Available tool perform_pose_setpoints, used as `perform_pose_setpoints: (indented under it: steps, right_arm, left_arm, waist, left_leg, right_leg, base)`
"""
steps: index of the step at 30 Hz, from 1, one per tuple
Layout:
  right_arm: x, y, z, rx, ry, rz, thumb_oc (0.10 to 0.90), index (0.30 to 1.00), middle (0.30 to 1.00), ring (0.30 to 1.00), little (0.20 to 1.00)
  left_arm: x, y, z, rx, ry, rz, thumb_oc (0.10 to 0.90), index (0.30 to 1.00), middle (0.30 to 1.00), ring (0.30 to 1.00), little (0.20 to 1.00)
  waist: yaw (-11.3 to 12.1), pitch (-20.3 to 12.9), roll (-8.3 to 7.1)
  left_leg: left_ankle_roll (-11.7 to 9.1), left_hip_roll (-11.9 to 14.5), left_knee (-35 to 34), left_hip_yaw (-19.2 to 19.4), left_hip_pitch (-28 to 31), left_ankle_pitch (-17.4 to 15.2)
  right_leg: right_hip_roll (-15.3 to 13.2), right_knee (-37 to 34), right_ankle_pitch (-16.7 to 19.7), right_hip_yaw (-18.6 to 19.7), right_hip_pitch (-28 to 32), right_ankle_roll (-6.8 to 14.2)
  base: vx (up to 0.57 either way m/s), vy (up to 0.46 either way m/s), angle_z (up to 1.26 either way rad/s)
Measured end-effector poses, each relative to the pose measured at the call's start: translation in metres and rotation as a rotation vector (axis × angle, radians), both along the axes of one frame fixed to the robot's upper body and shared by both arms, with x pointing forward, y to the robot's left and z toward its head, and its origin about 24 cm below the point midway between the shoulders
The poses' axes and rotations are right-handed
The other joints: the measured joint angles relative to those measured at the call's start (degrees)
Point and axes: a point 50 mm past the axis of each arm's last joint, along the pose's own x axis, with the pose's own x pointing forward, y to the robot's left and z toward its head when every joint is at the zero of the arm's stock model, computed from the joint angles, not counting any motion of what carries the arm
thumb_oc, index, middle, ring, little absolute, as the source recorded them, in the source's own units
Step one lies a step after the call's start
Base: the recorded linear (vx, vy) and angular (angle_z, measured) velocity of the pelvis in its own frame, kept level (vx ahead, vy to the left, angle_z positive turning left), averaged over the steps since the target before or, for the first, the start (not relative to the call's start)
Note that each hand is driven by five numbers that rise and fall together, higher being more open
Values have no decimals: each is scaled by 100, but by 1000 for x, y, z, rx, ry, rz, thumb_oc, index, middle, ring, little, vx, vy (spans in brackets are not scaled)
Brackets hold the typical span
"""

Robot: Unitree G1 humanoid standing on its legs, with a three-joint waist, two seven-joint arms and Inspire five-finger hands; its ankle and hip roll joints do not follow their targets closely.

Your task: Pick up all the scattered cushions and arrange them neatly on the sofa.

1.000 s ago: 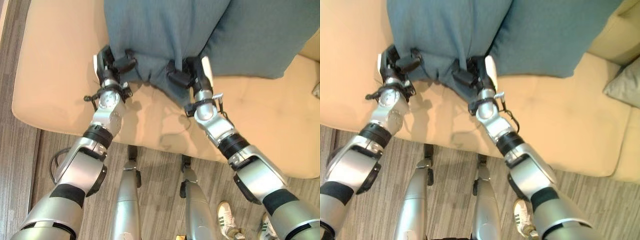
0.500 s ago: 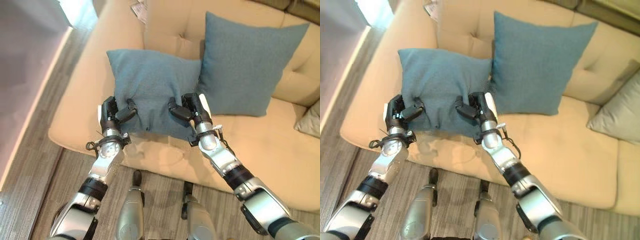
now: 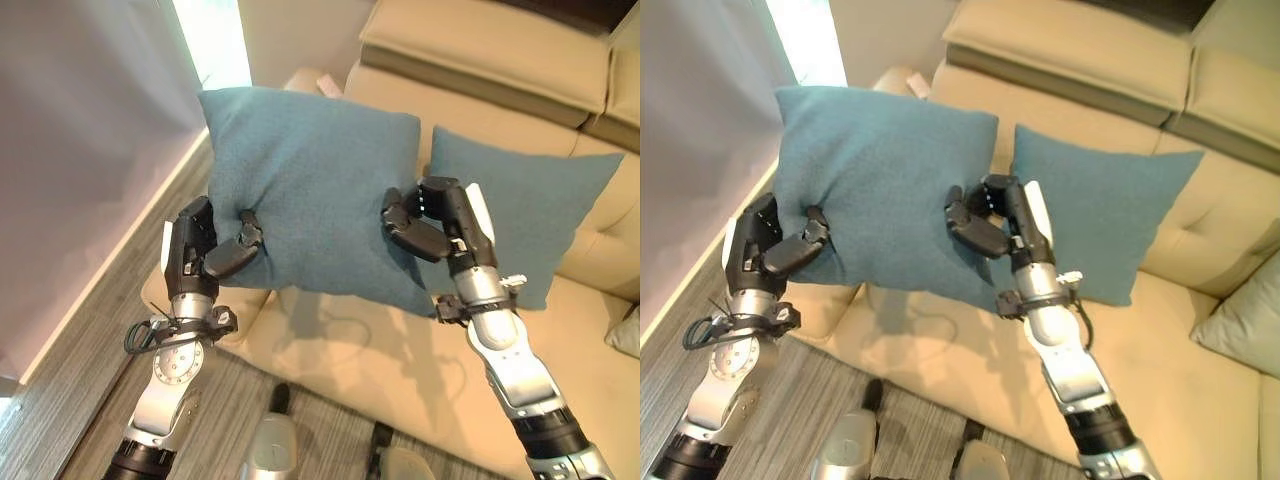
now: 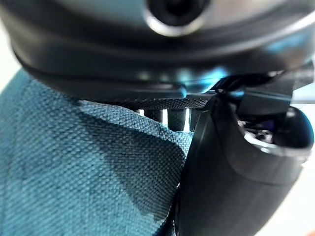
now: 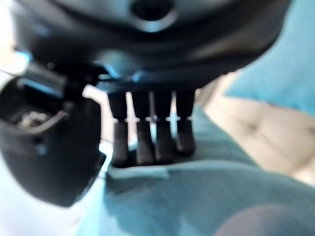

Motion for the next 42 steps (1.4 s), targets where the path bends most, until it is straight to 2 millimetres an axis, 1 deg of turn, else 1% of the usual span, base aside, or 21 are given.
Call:
perform_pose_setpoints:
  steps: [4, 5, 8, 9, 10, 11, 12, 13, 14, 15, 18, 22, 23, 27, 34, 35, 37, 39, 40, 41, 42]
  right_arm:
    - [-4, -5, 4, -48, -59, -14, 400, 300, 300, 300, 300]
    - [-3, -3, 3, -49, -58, -11, 400, 300, 300, 300, 300]
    - [-5, -3, -3, -82, -37, 0, 400, 300, 300, 300, 300]
    - [-8, -6, -11, -92, -9, -9, 536, 505, 505, 505, 505]
    - [-15, -14, -31, -102, 55, -36, 800, 900, 900, 900, 900]
    - [-18, -19, -47, -83, 107, -67, 800, 900, 900, 900, 900]
    - [-23, -27, -75, -33, 209, -137, 800, 900, 900, 900, 900]
    - [-34, -41, -101, -32, 342, -220, 800, 900, 900, 900, 900]
    - [-48, -62, -128, -46, 470, -316, 800, 900, 900, 900, 900]
    - [-60, -77, -147, -33, 565, -406, 800, 900, 900, 900, 900]
    - [-94, -88, -204, 88, 818, -567, 800, 900, 900, 900, 900]
    - [-120, -70, -245, 350, 1020, -610, 800, 900, 900, 900, 900]
    - [-124, -61, -259, 627, 1049, -671, 800, 900, 900, 900, 900]
    - [-125, -29, -271, 974, 1087, -590, 800, 900, 900, 900, 900]
    - [-115, -12, -266, 1114, 1075, -343, 800, 900, 900, 900, 900]
    - [-115, -12, -265, 1125, 1071, -323, 800, 900, 900, 900, 900]
    - [-115, -10, -264, 1124, 1074, -281, 800, 900, 900, 900, 900]
    - [-114, -13, -263, 1124, 1065, -275, 800, 900, 900, 900, 900]
    - [-114, -18, -260, 1133, 1057, -270, 800, 900, 900, 900, 900]
    - [-128, -19, -255, 1183, 1064, -245, 800, 900, 900, 900, 900]
    - [-140, -16, -252, 1211, 1074, -189, 800, 900, 900, 900, 900]
  left_arm:
    - [-4, -15, -7, 101, 13, -82, 400, 300, 300, 300, 300]
    - [-4, -19, -11, 118, 28, -92, 400, 300, 300, 300, 300]
    - [-5, -26, -19, 145, 56, -117, 400, 300, 300, 300, 300]
    - [-5, -29, -24, 161, 74, -127, 400, 300, 300, 300, 300]
    - [-7, -32, -29, 174, 96, -142, 400, 300, 300, 300, 300]
    - [-6, -33, -29, 196, 96, -149, 400, 300, 300, 300, 300]
    - [-6, -32, -30, 244, 97, -154, 400, 300, 300, 300, 300]
    - [-6, -34, -30, 261, 97, -164, 400, 300, 300, 300, 300]
    - [-7, -37, -31, 267, 94, -171, 400, 300, 300, 300, 300]
    - [-4, -40, -28, 280, 76, -180, 400, 300, 300, 300, 300]
    - [1, -44, -20, 289, 43, -193, 400, 300, 300, 300, 300]
    - [7, -47, -13, 292, 12, -200, 400, 300, 300, 300, 300]
    - [15, -51, -10, 295, 5, -203, 400, 300, 300, 300, 300]
    - [23, -67, -16, 250, 24, -230, 400, 300, 300, 300, 300]
    - [21, -103, -32, 201, 82, -353, 400, 300, 300, 300, 300]
    - [21, -106, -33, 186, 92, -370, 400, 300, 300, 300, 300]
    - [21, -102, -33, 201, 93, -377, 400, 300, 300, 300, 300]
    - [21, -101, -33, 189, 99, -375, 400, 300, 300, 300, 300]
    - [23, -104, -33, 183, 99, -386, 400, 300, 300, 300, 300]
    - [28, -125, -38, 155, 126, -448, 400, 300, 300, 300, 300]
    - [24, -136, -44, 135, 155, -490, 400, 300, 300, 300, 300]
  waist:
    - [-125, -393, 210]
    - [-157, -403, 273]
    - [-345, -463, 409]
    - [-402, -507, 451]
    - [-539, -668, 482]
    - [-643, -714, 391]
    - [-698, -762, 106]
    - [-815, -826, 109]
    - [-1038, -952, 338]
    - [-1230, -1001, 428]
    - [-1368, -1057, 287]
    - [-1566, -1081, 268]
    - [-1615, -1094, 308]
    - [-1731, -1190, 475]
    - [-1794, -1117, 506]
    - [-1765, -1097, 512]
    - [-1732, -1090, 508]
    - [-1721, -1061, 570]
    - [-1633, -1030, 638]
    - [-1584, -1013, 671]
    - [-1518, -1212, 512]
  left_leg:
    - [-246, 307, -38, -223, -349, 142]
    - [-201, 352, -179, -152, -325, 408]
    - [-121, 399, -515, 167, -225, 693]
    - [-59, 406, -574, 386, -206, 761]
    - [-145, 429, -1013, 685, -115, 814]
    - [-40, 342, -830, 753, -167, 550]
    - [197, 77, 91, 969, -344, 97]
    - [191, -122, 597, 1094, -177, -238]
    - [175, -208, 715, 1108, 122, -557]
    - [222, -262, 313, 1070, 308, -654]
    - [378, -474, -23, 1067, 453, -582]
    - [479, -657, -39, 1099, 442, -533]
    - [505, -670, -40, 1146, 415, -524]
    - [559, -769, -37, 1411, 379, -508]
    - [810, -876, 195, 1610, 252, -597]
    - [878, -835, 189, 1633, 257, -596]
    - [783, -803, 198, 1582, 230, -593]
    - [712, -768, 229, 1545, 160, -547]
    - [602, -631, 193, 1390, 114, -407]
    - [465, -579, 53, 943, 252, -266]
    - [323, -573, -95, 726, 259, -189]
  right_leg:
    - [299, 215, -131, -165, -346, -165]
    - [401, 286, -90, -187, -415, -228]
    - [340, 393, -183, -312, -482, -293]
    - [318, 511, -260, -320, -553, -303]
    - [297, 505, -248, -433, -693, -476]
    - [150, 420, -150, -483, -688, -485]
    - [-163, 399, -67, -421, -687, -414]
    - [-309, 295, 15, -421, -616, -330]
    - [-303, 292, 39, -438, -554, -213]
    - [-320, 387, 24, -470, -563, -100]
    - [-544, 502, 92, -441, -666, 41]
    - [-694, 560, 144, -339, -764, 137]
    - [-742, 589, 171, -269, -837, 172]
    - [-781, 267, 469, 24, -915, 301]
    - [-892, 474, 779, 205, -1101, 359]
    - [-859, 532, 717, 236, -1096, 421]
    - [-672, 786, 145, 435, -1151, 314]
    - [-599, 774, 91, 401, -1206, 249]
    - [-445, 898, 69, 436, -1140, 271]
    - [-69, 1133, -374, 692, -740, 208]
    - [185, 692, -584, 987, -491, -99]
  base:
    - [-404, -166, 20]
    - [-428, -138, 12]
    - [-266, -111, 15]
    - [-323, -71, 15]
    - [-322, -77, 20]
    - [-174, 0, 20]
    - [-94, 16, 20]
    - [-179, 24, 14]
    - [-203, 28, 33]
    - [-213, 30, 30]
    - [-181, 68, 5]
    - [-254, 162, -5]
    - [-137, 104, -13]
    - [-151, 125, -36]
    - [-175, 37, -12]
    - [-47, -13, -2]
    - [0, 0, 3]
    - [-14, -136, 7]
    - [-10, -361, 74]
    - [-9, -361, 128]
    - [28, -136, 130]
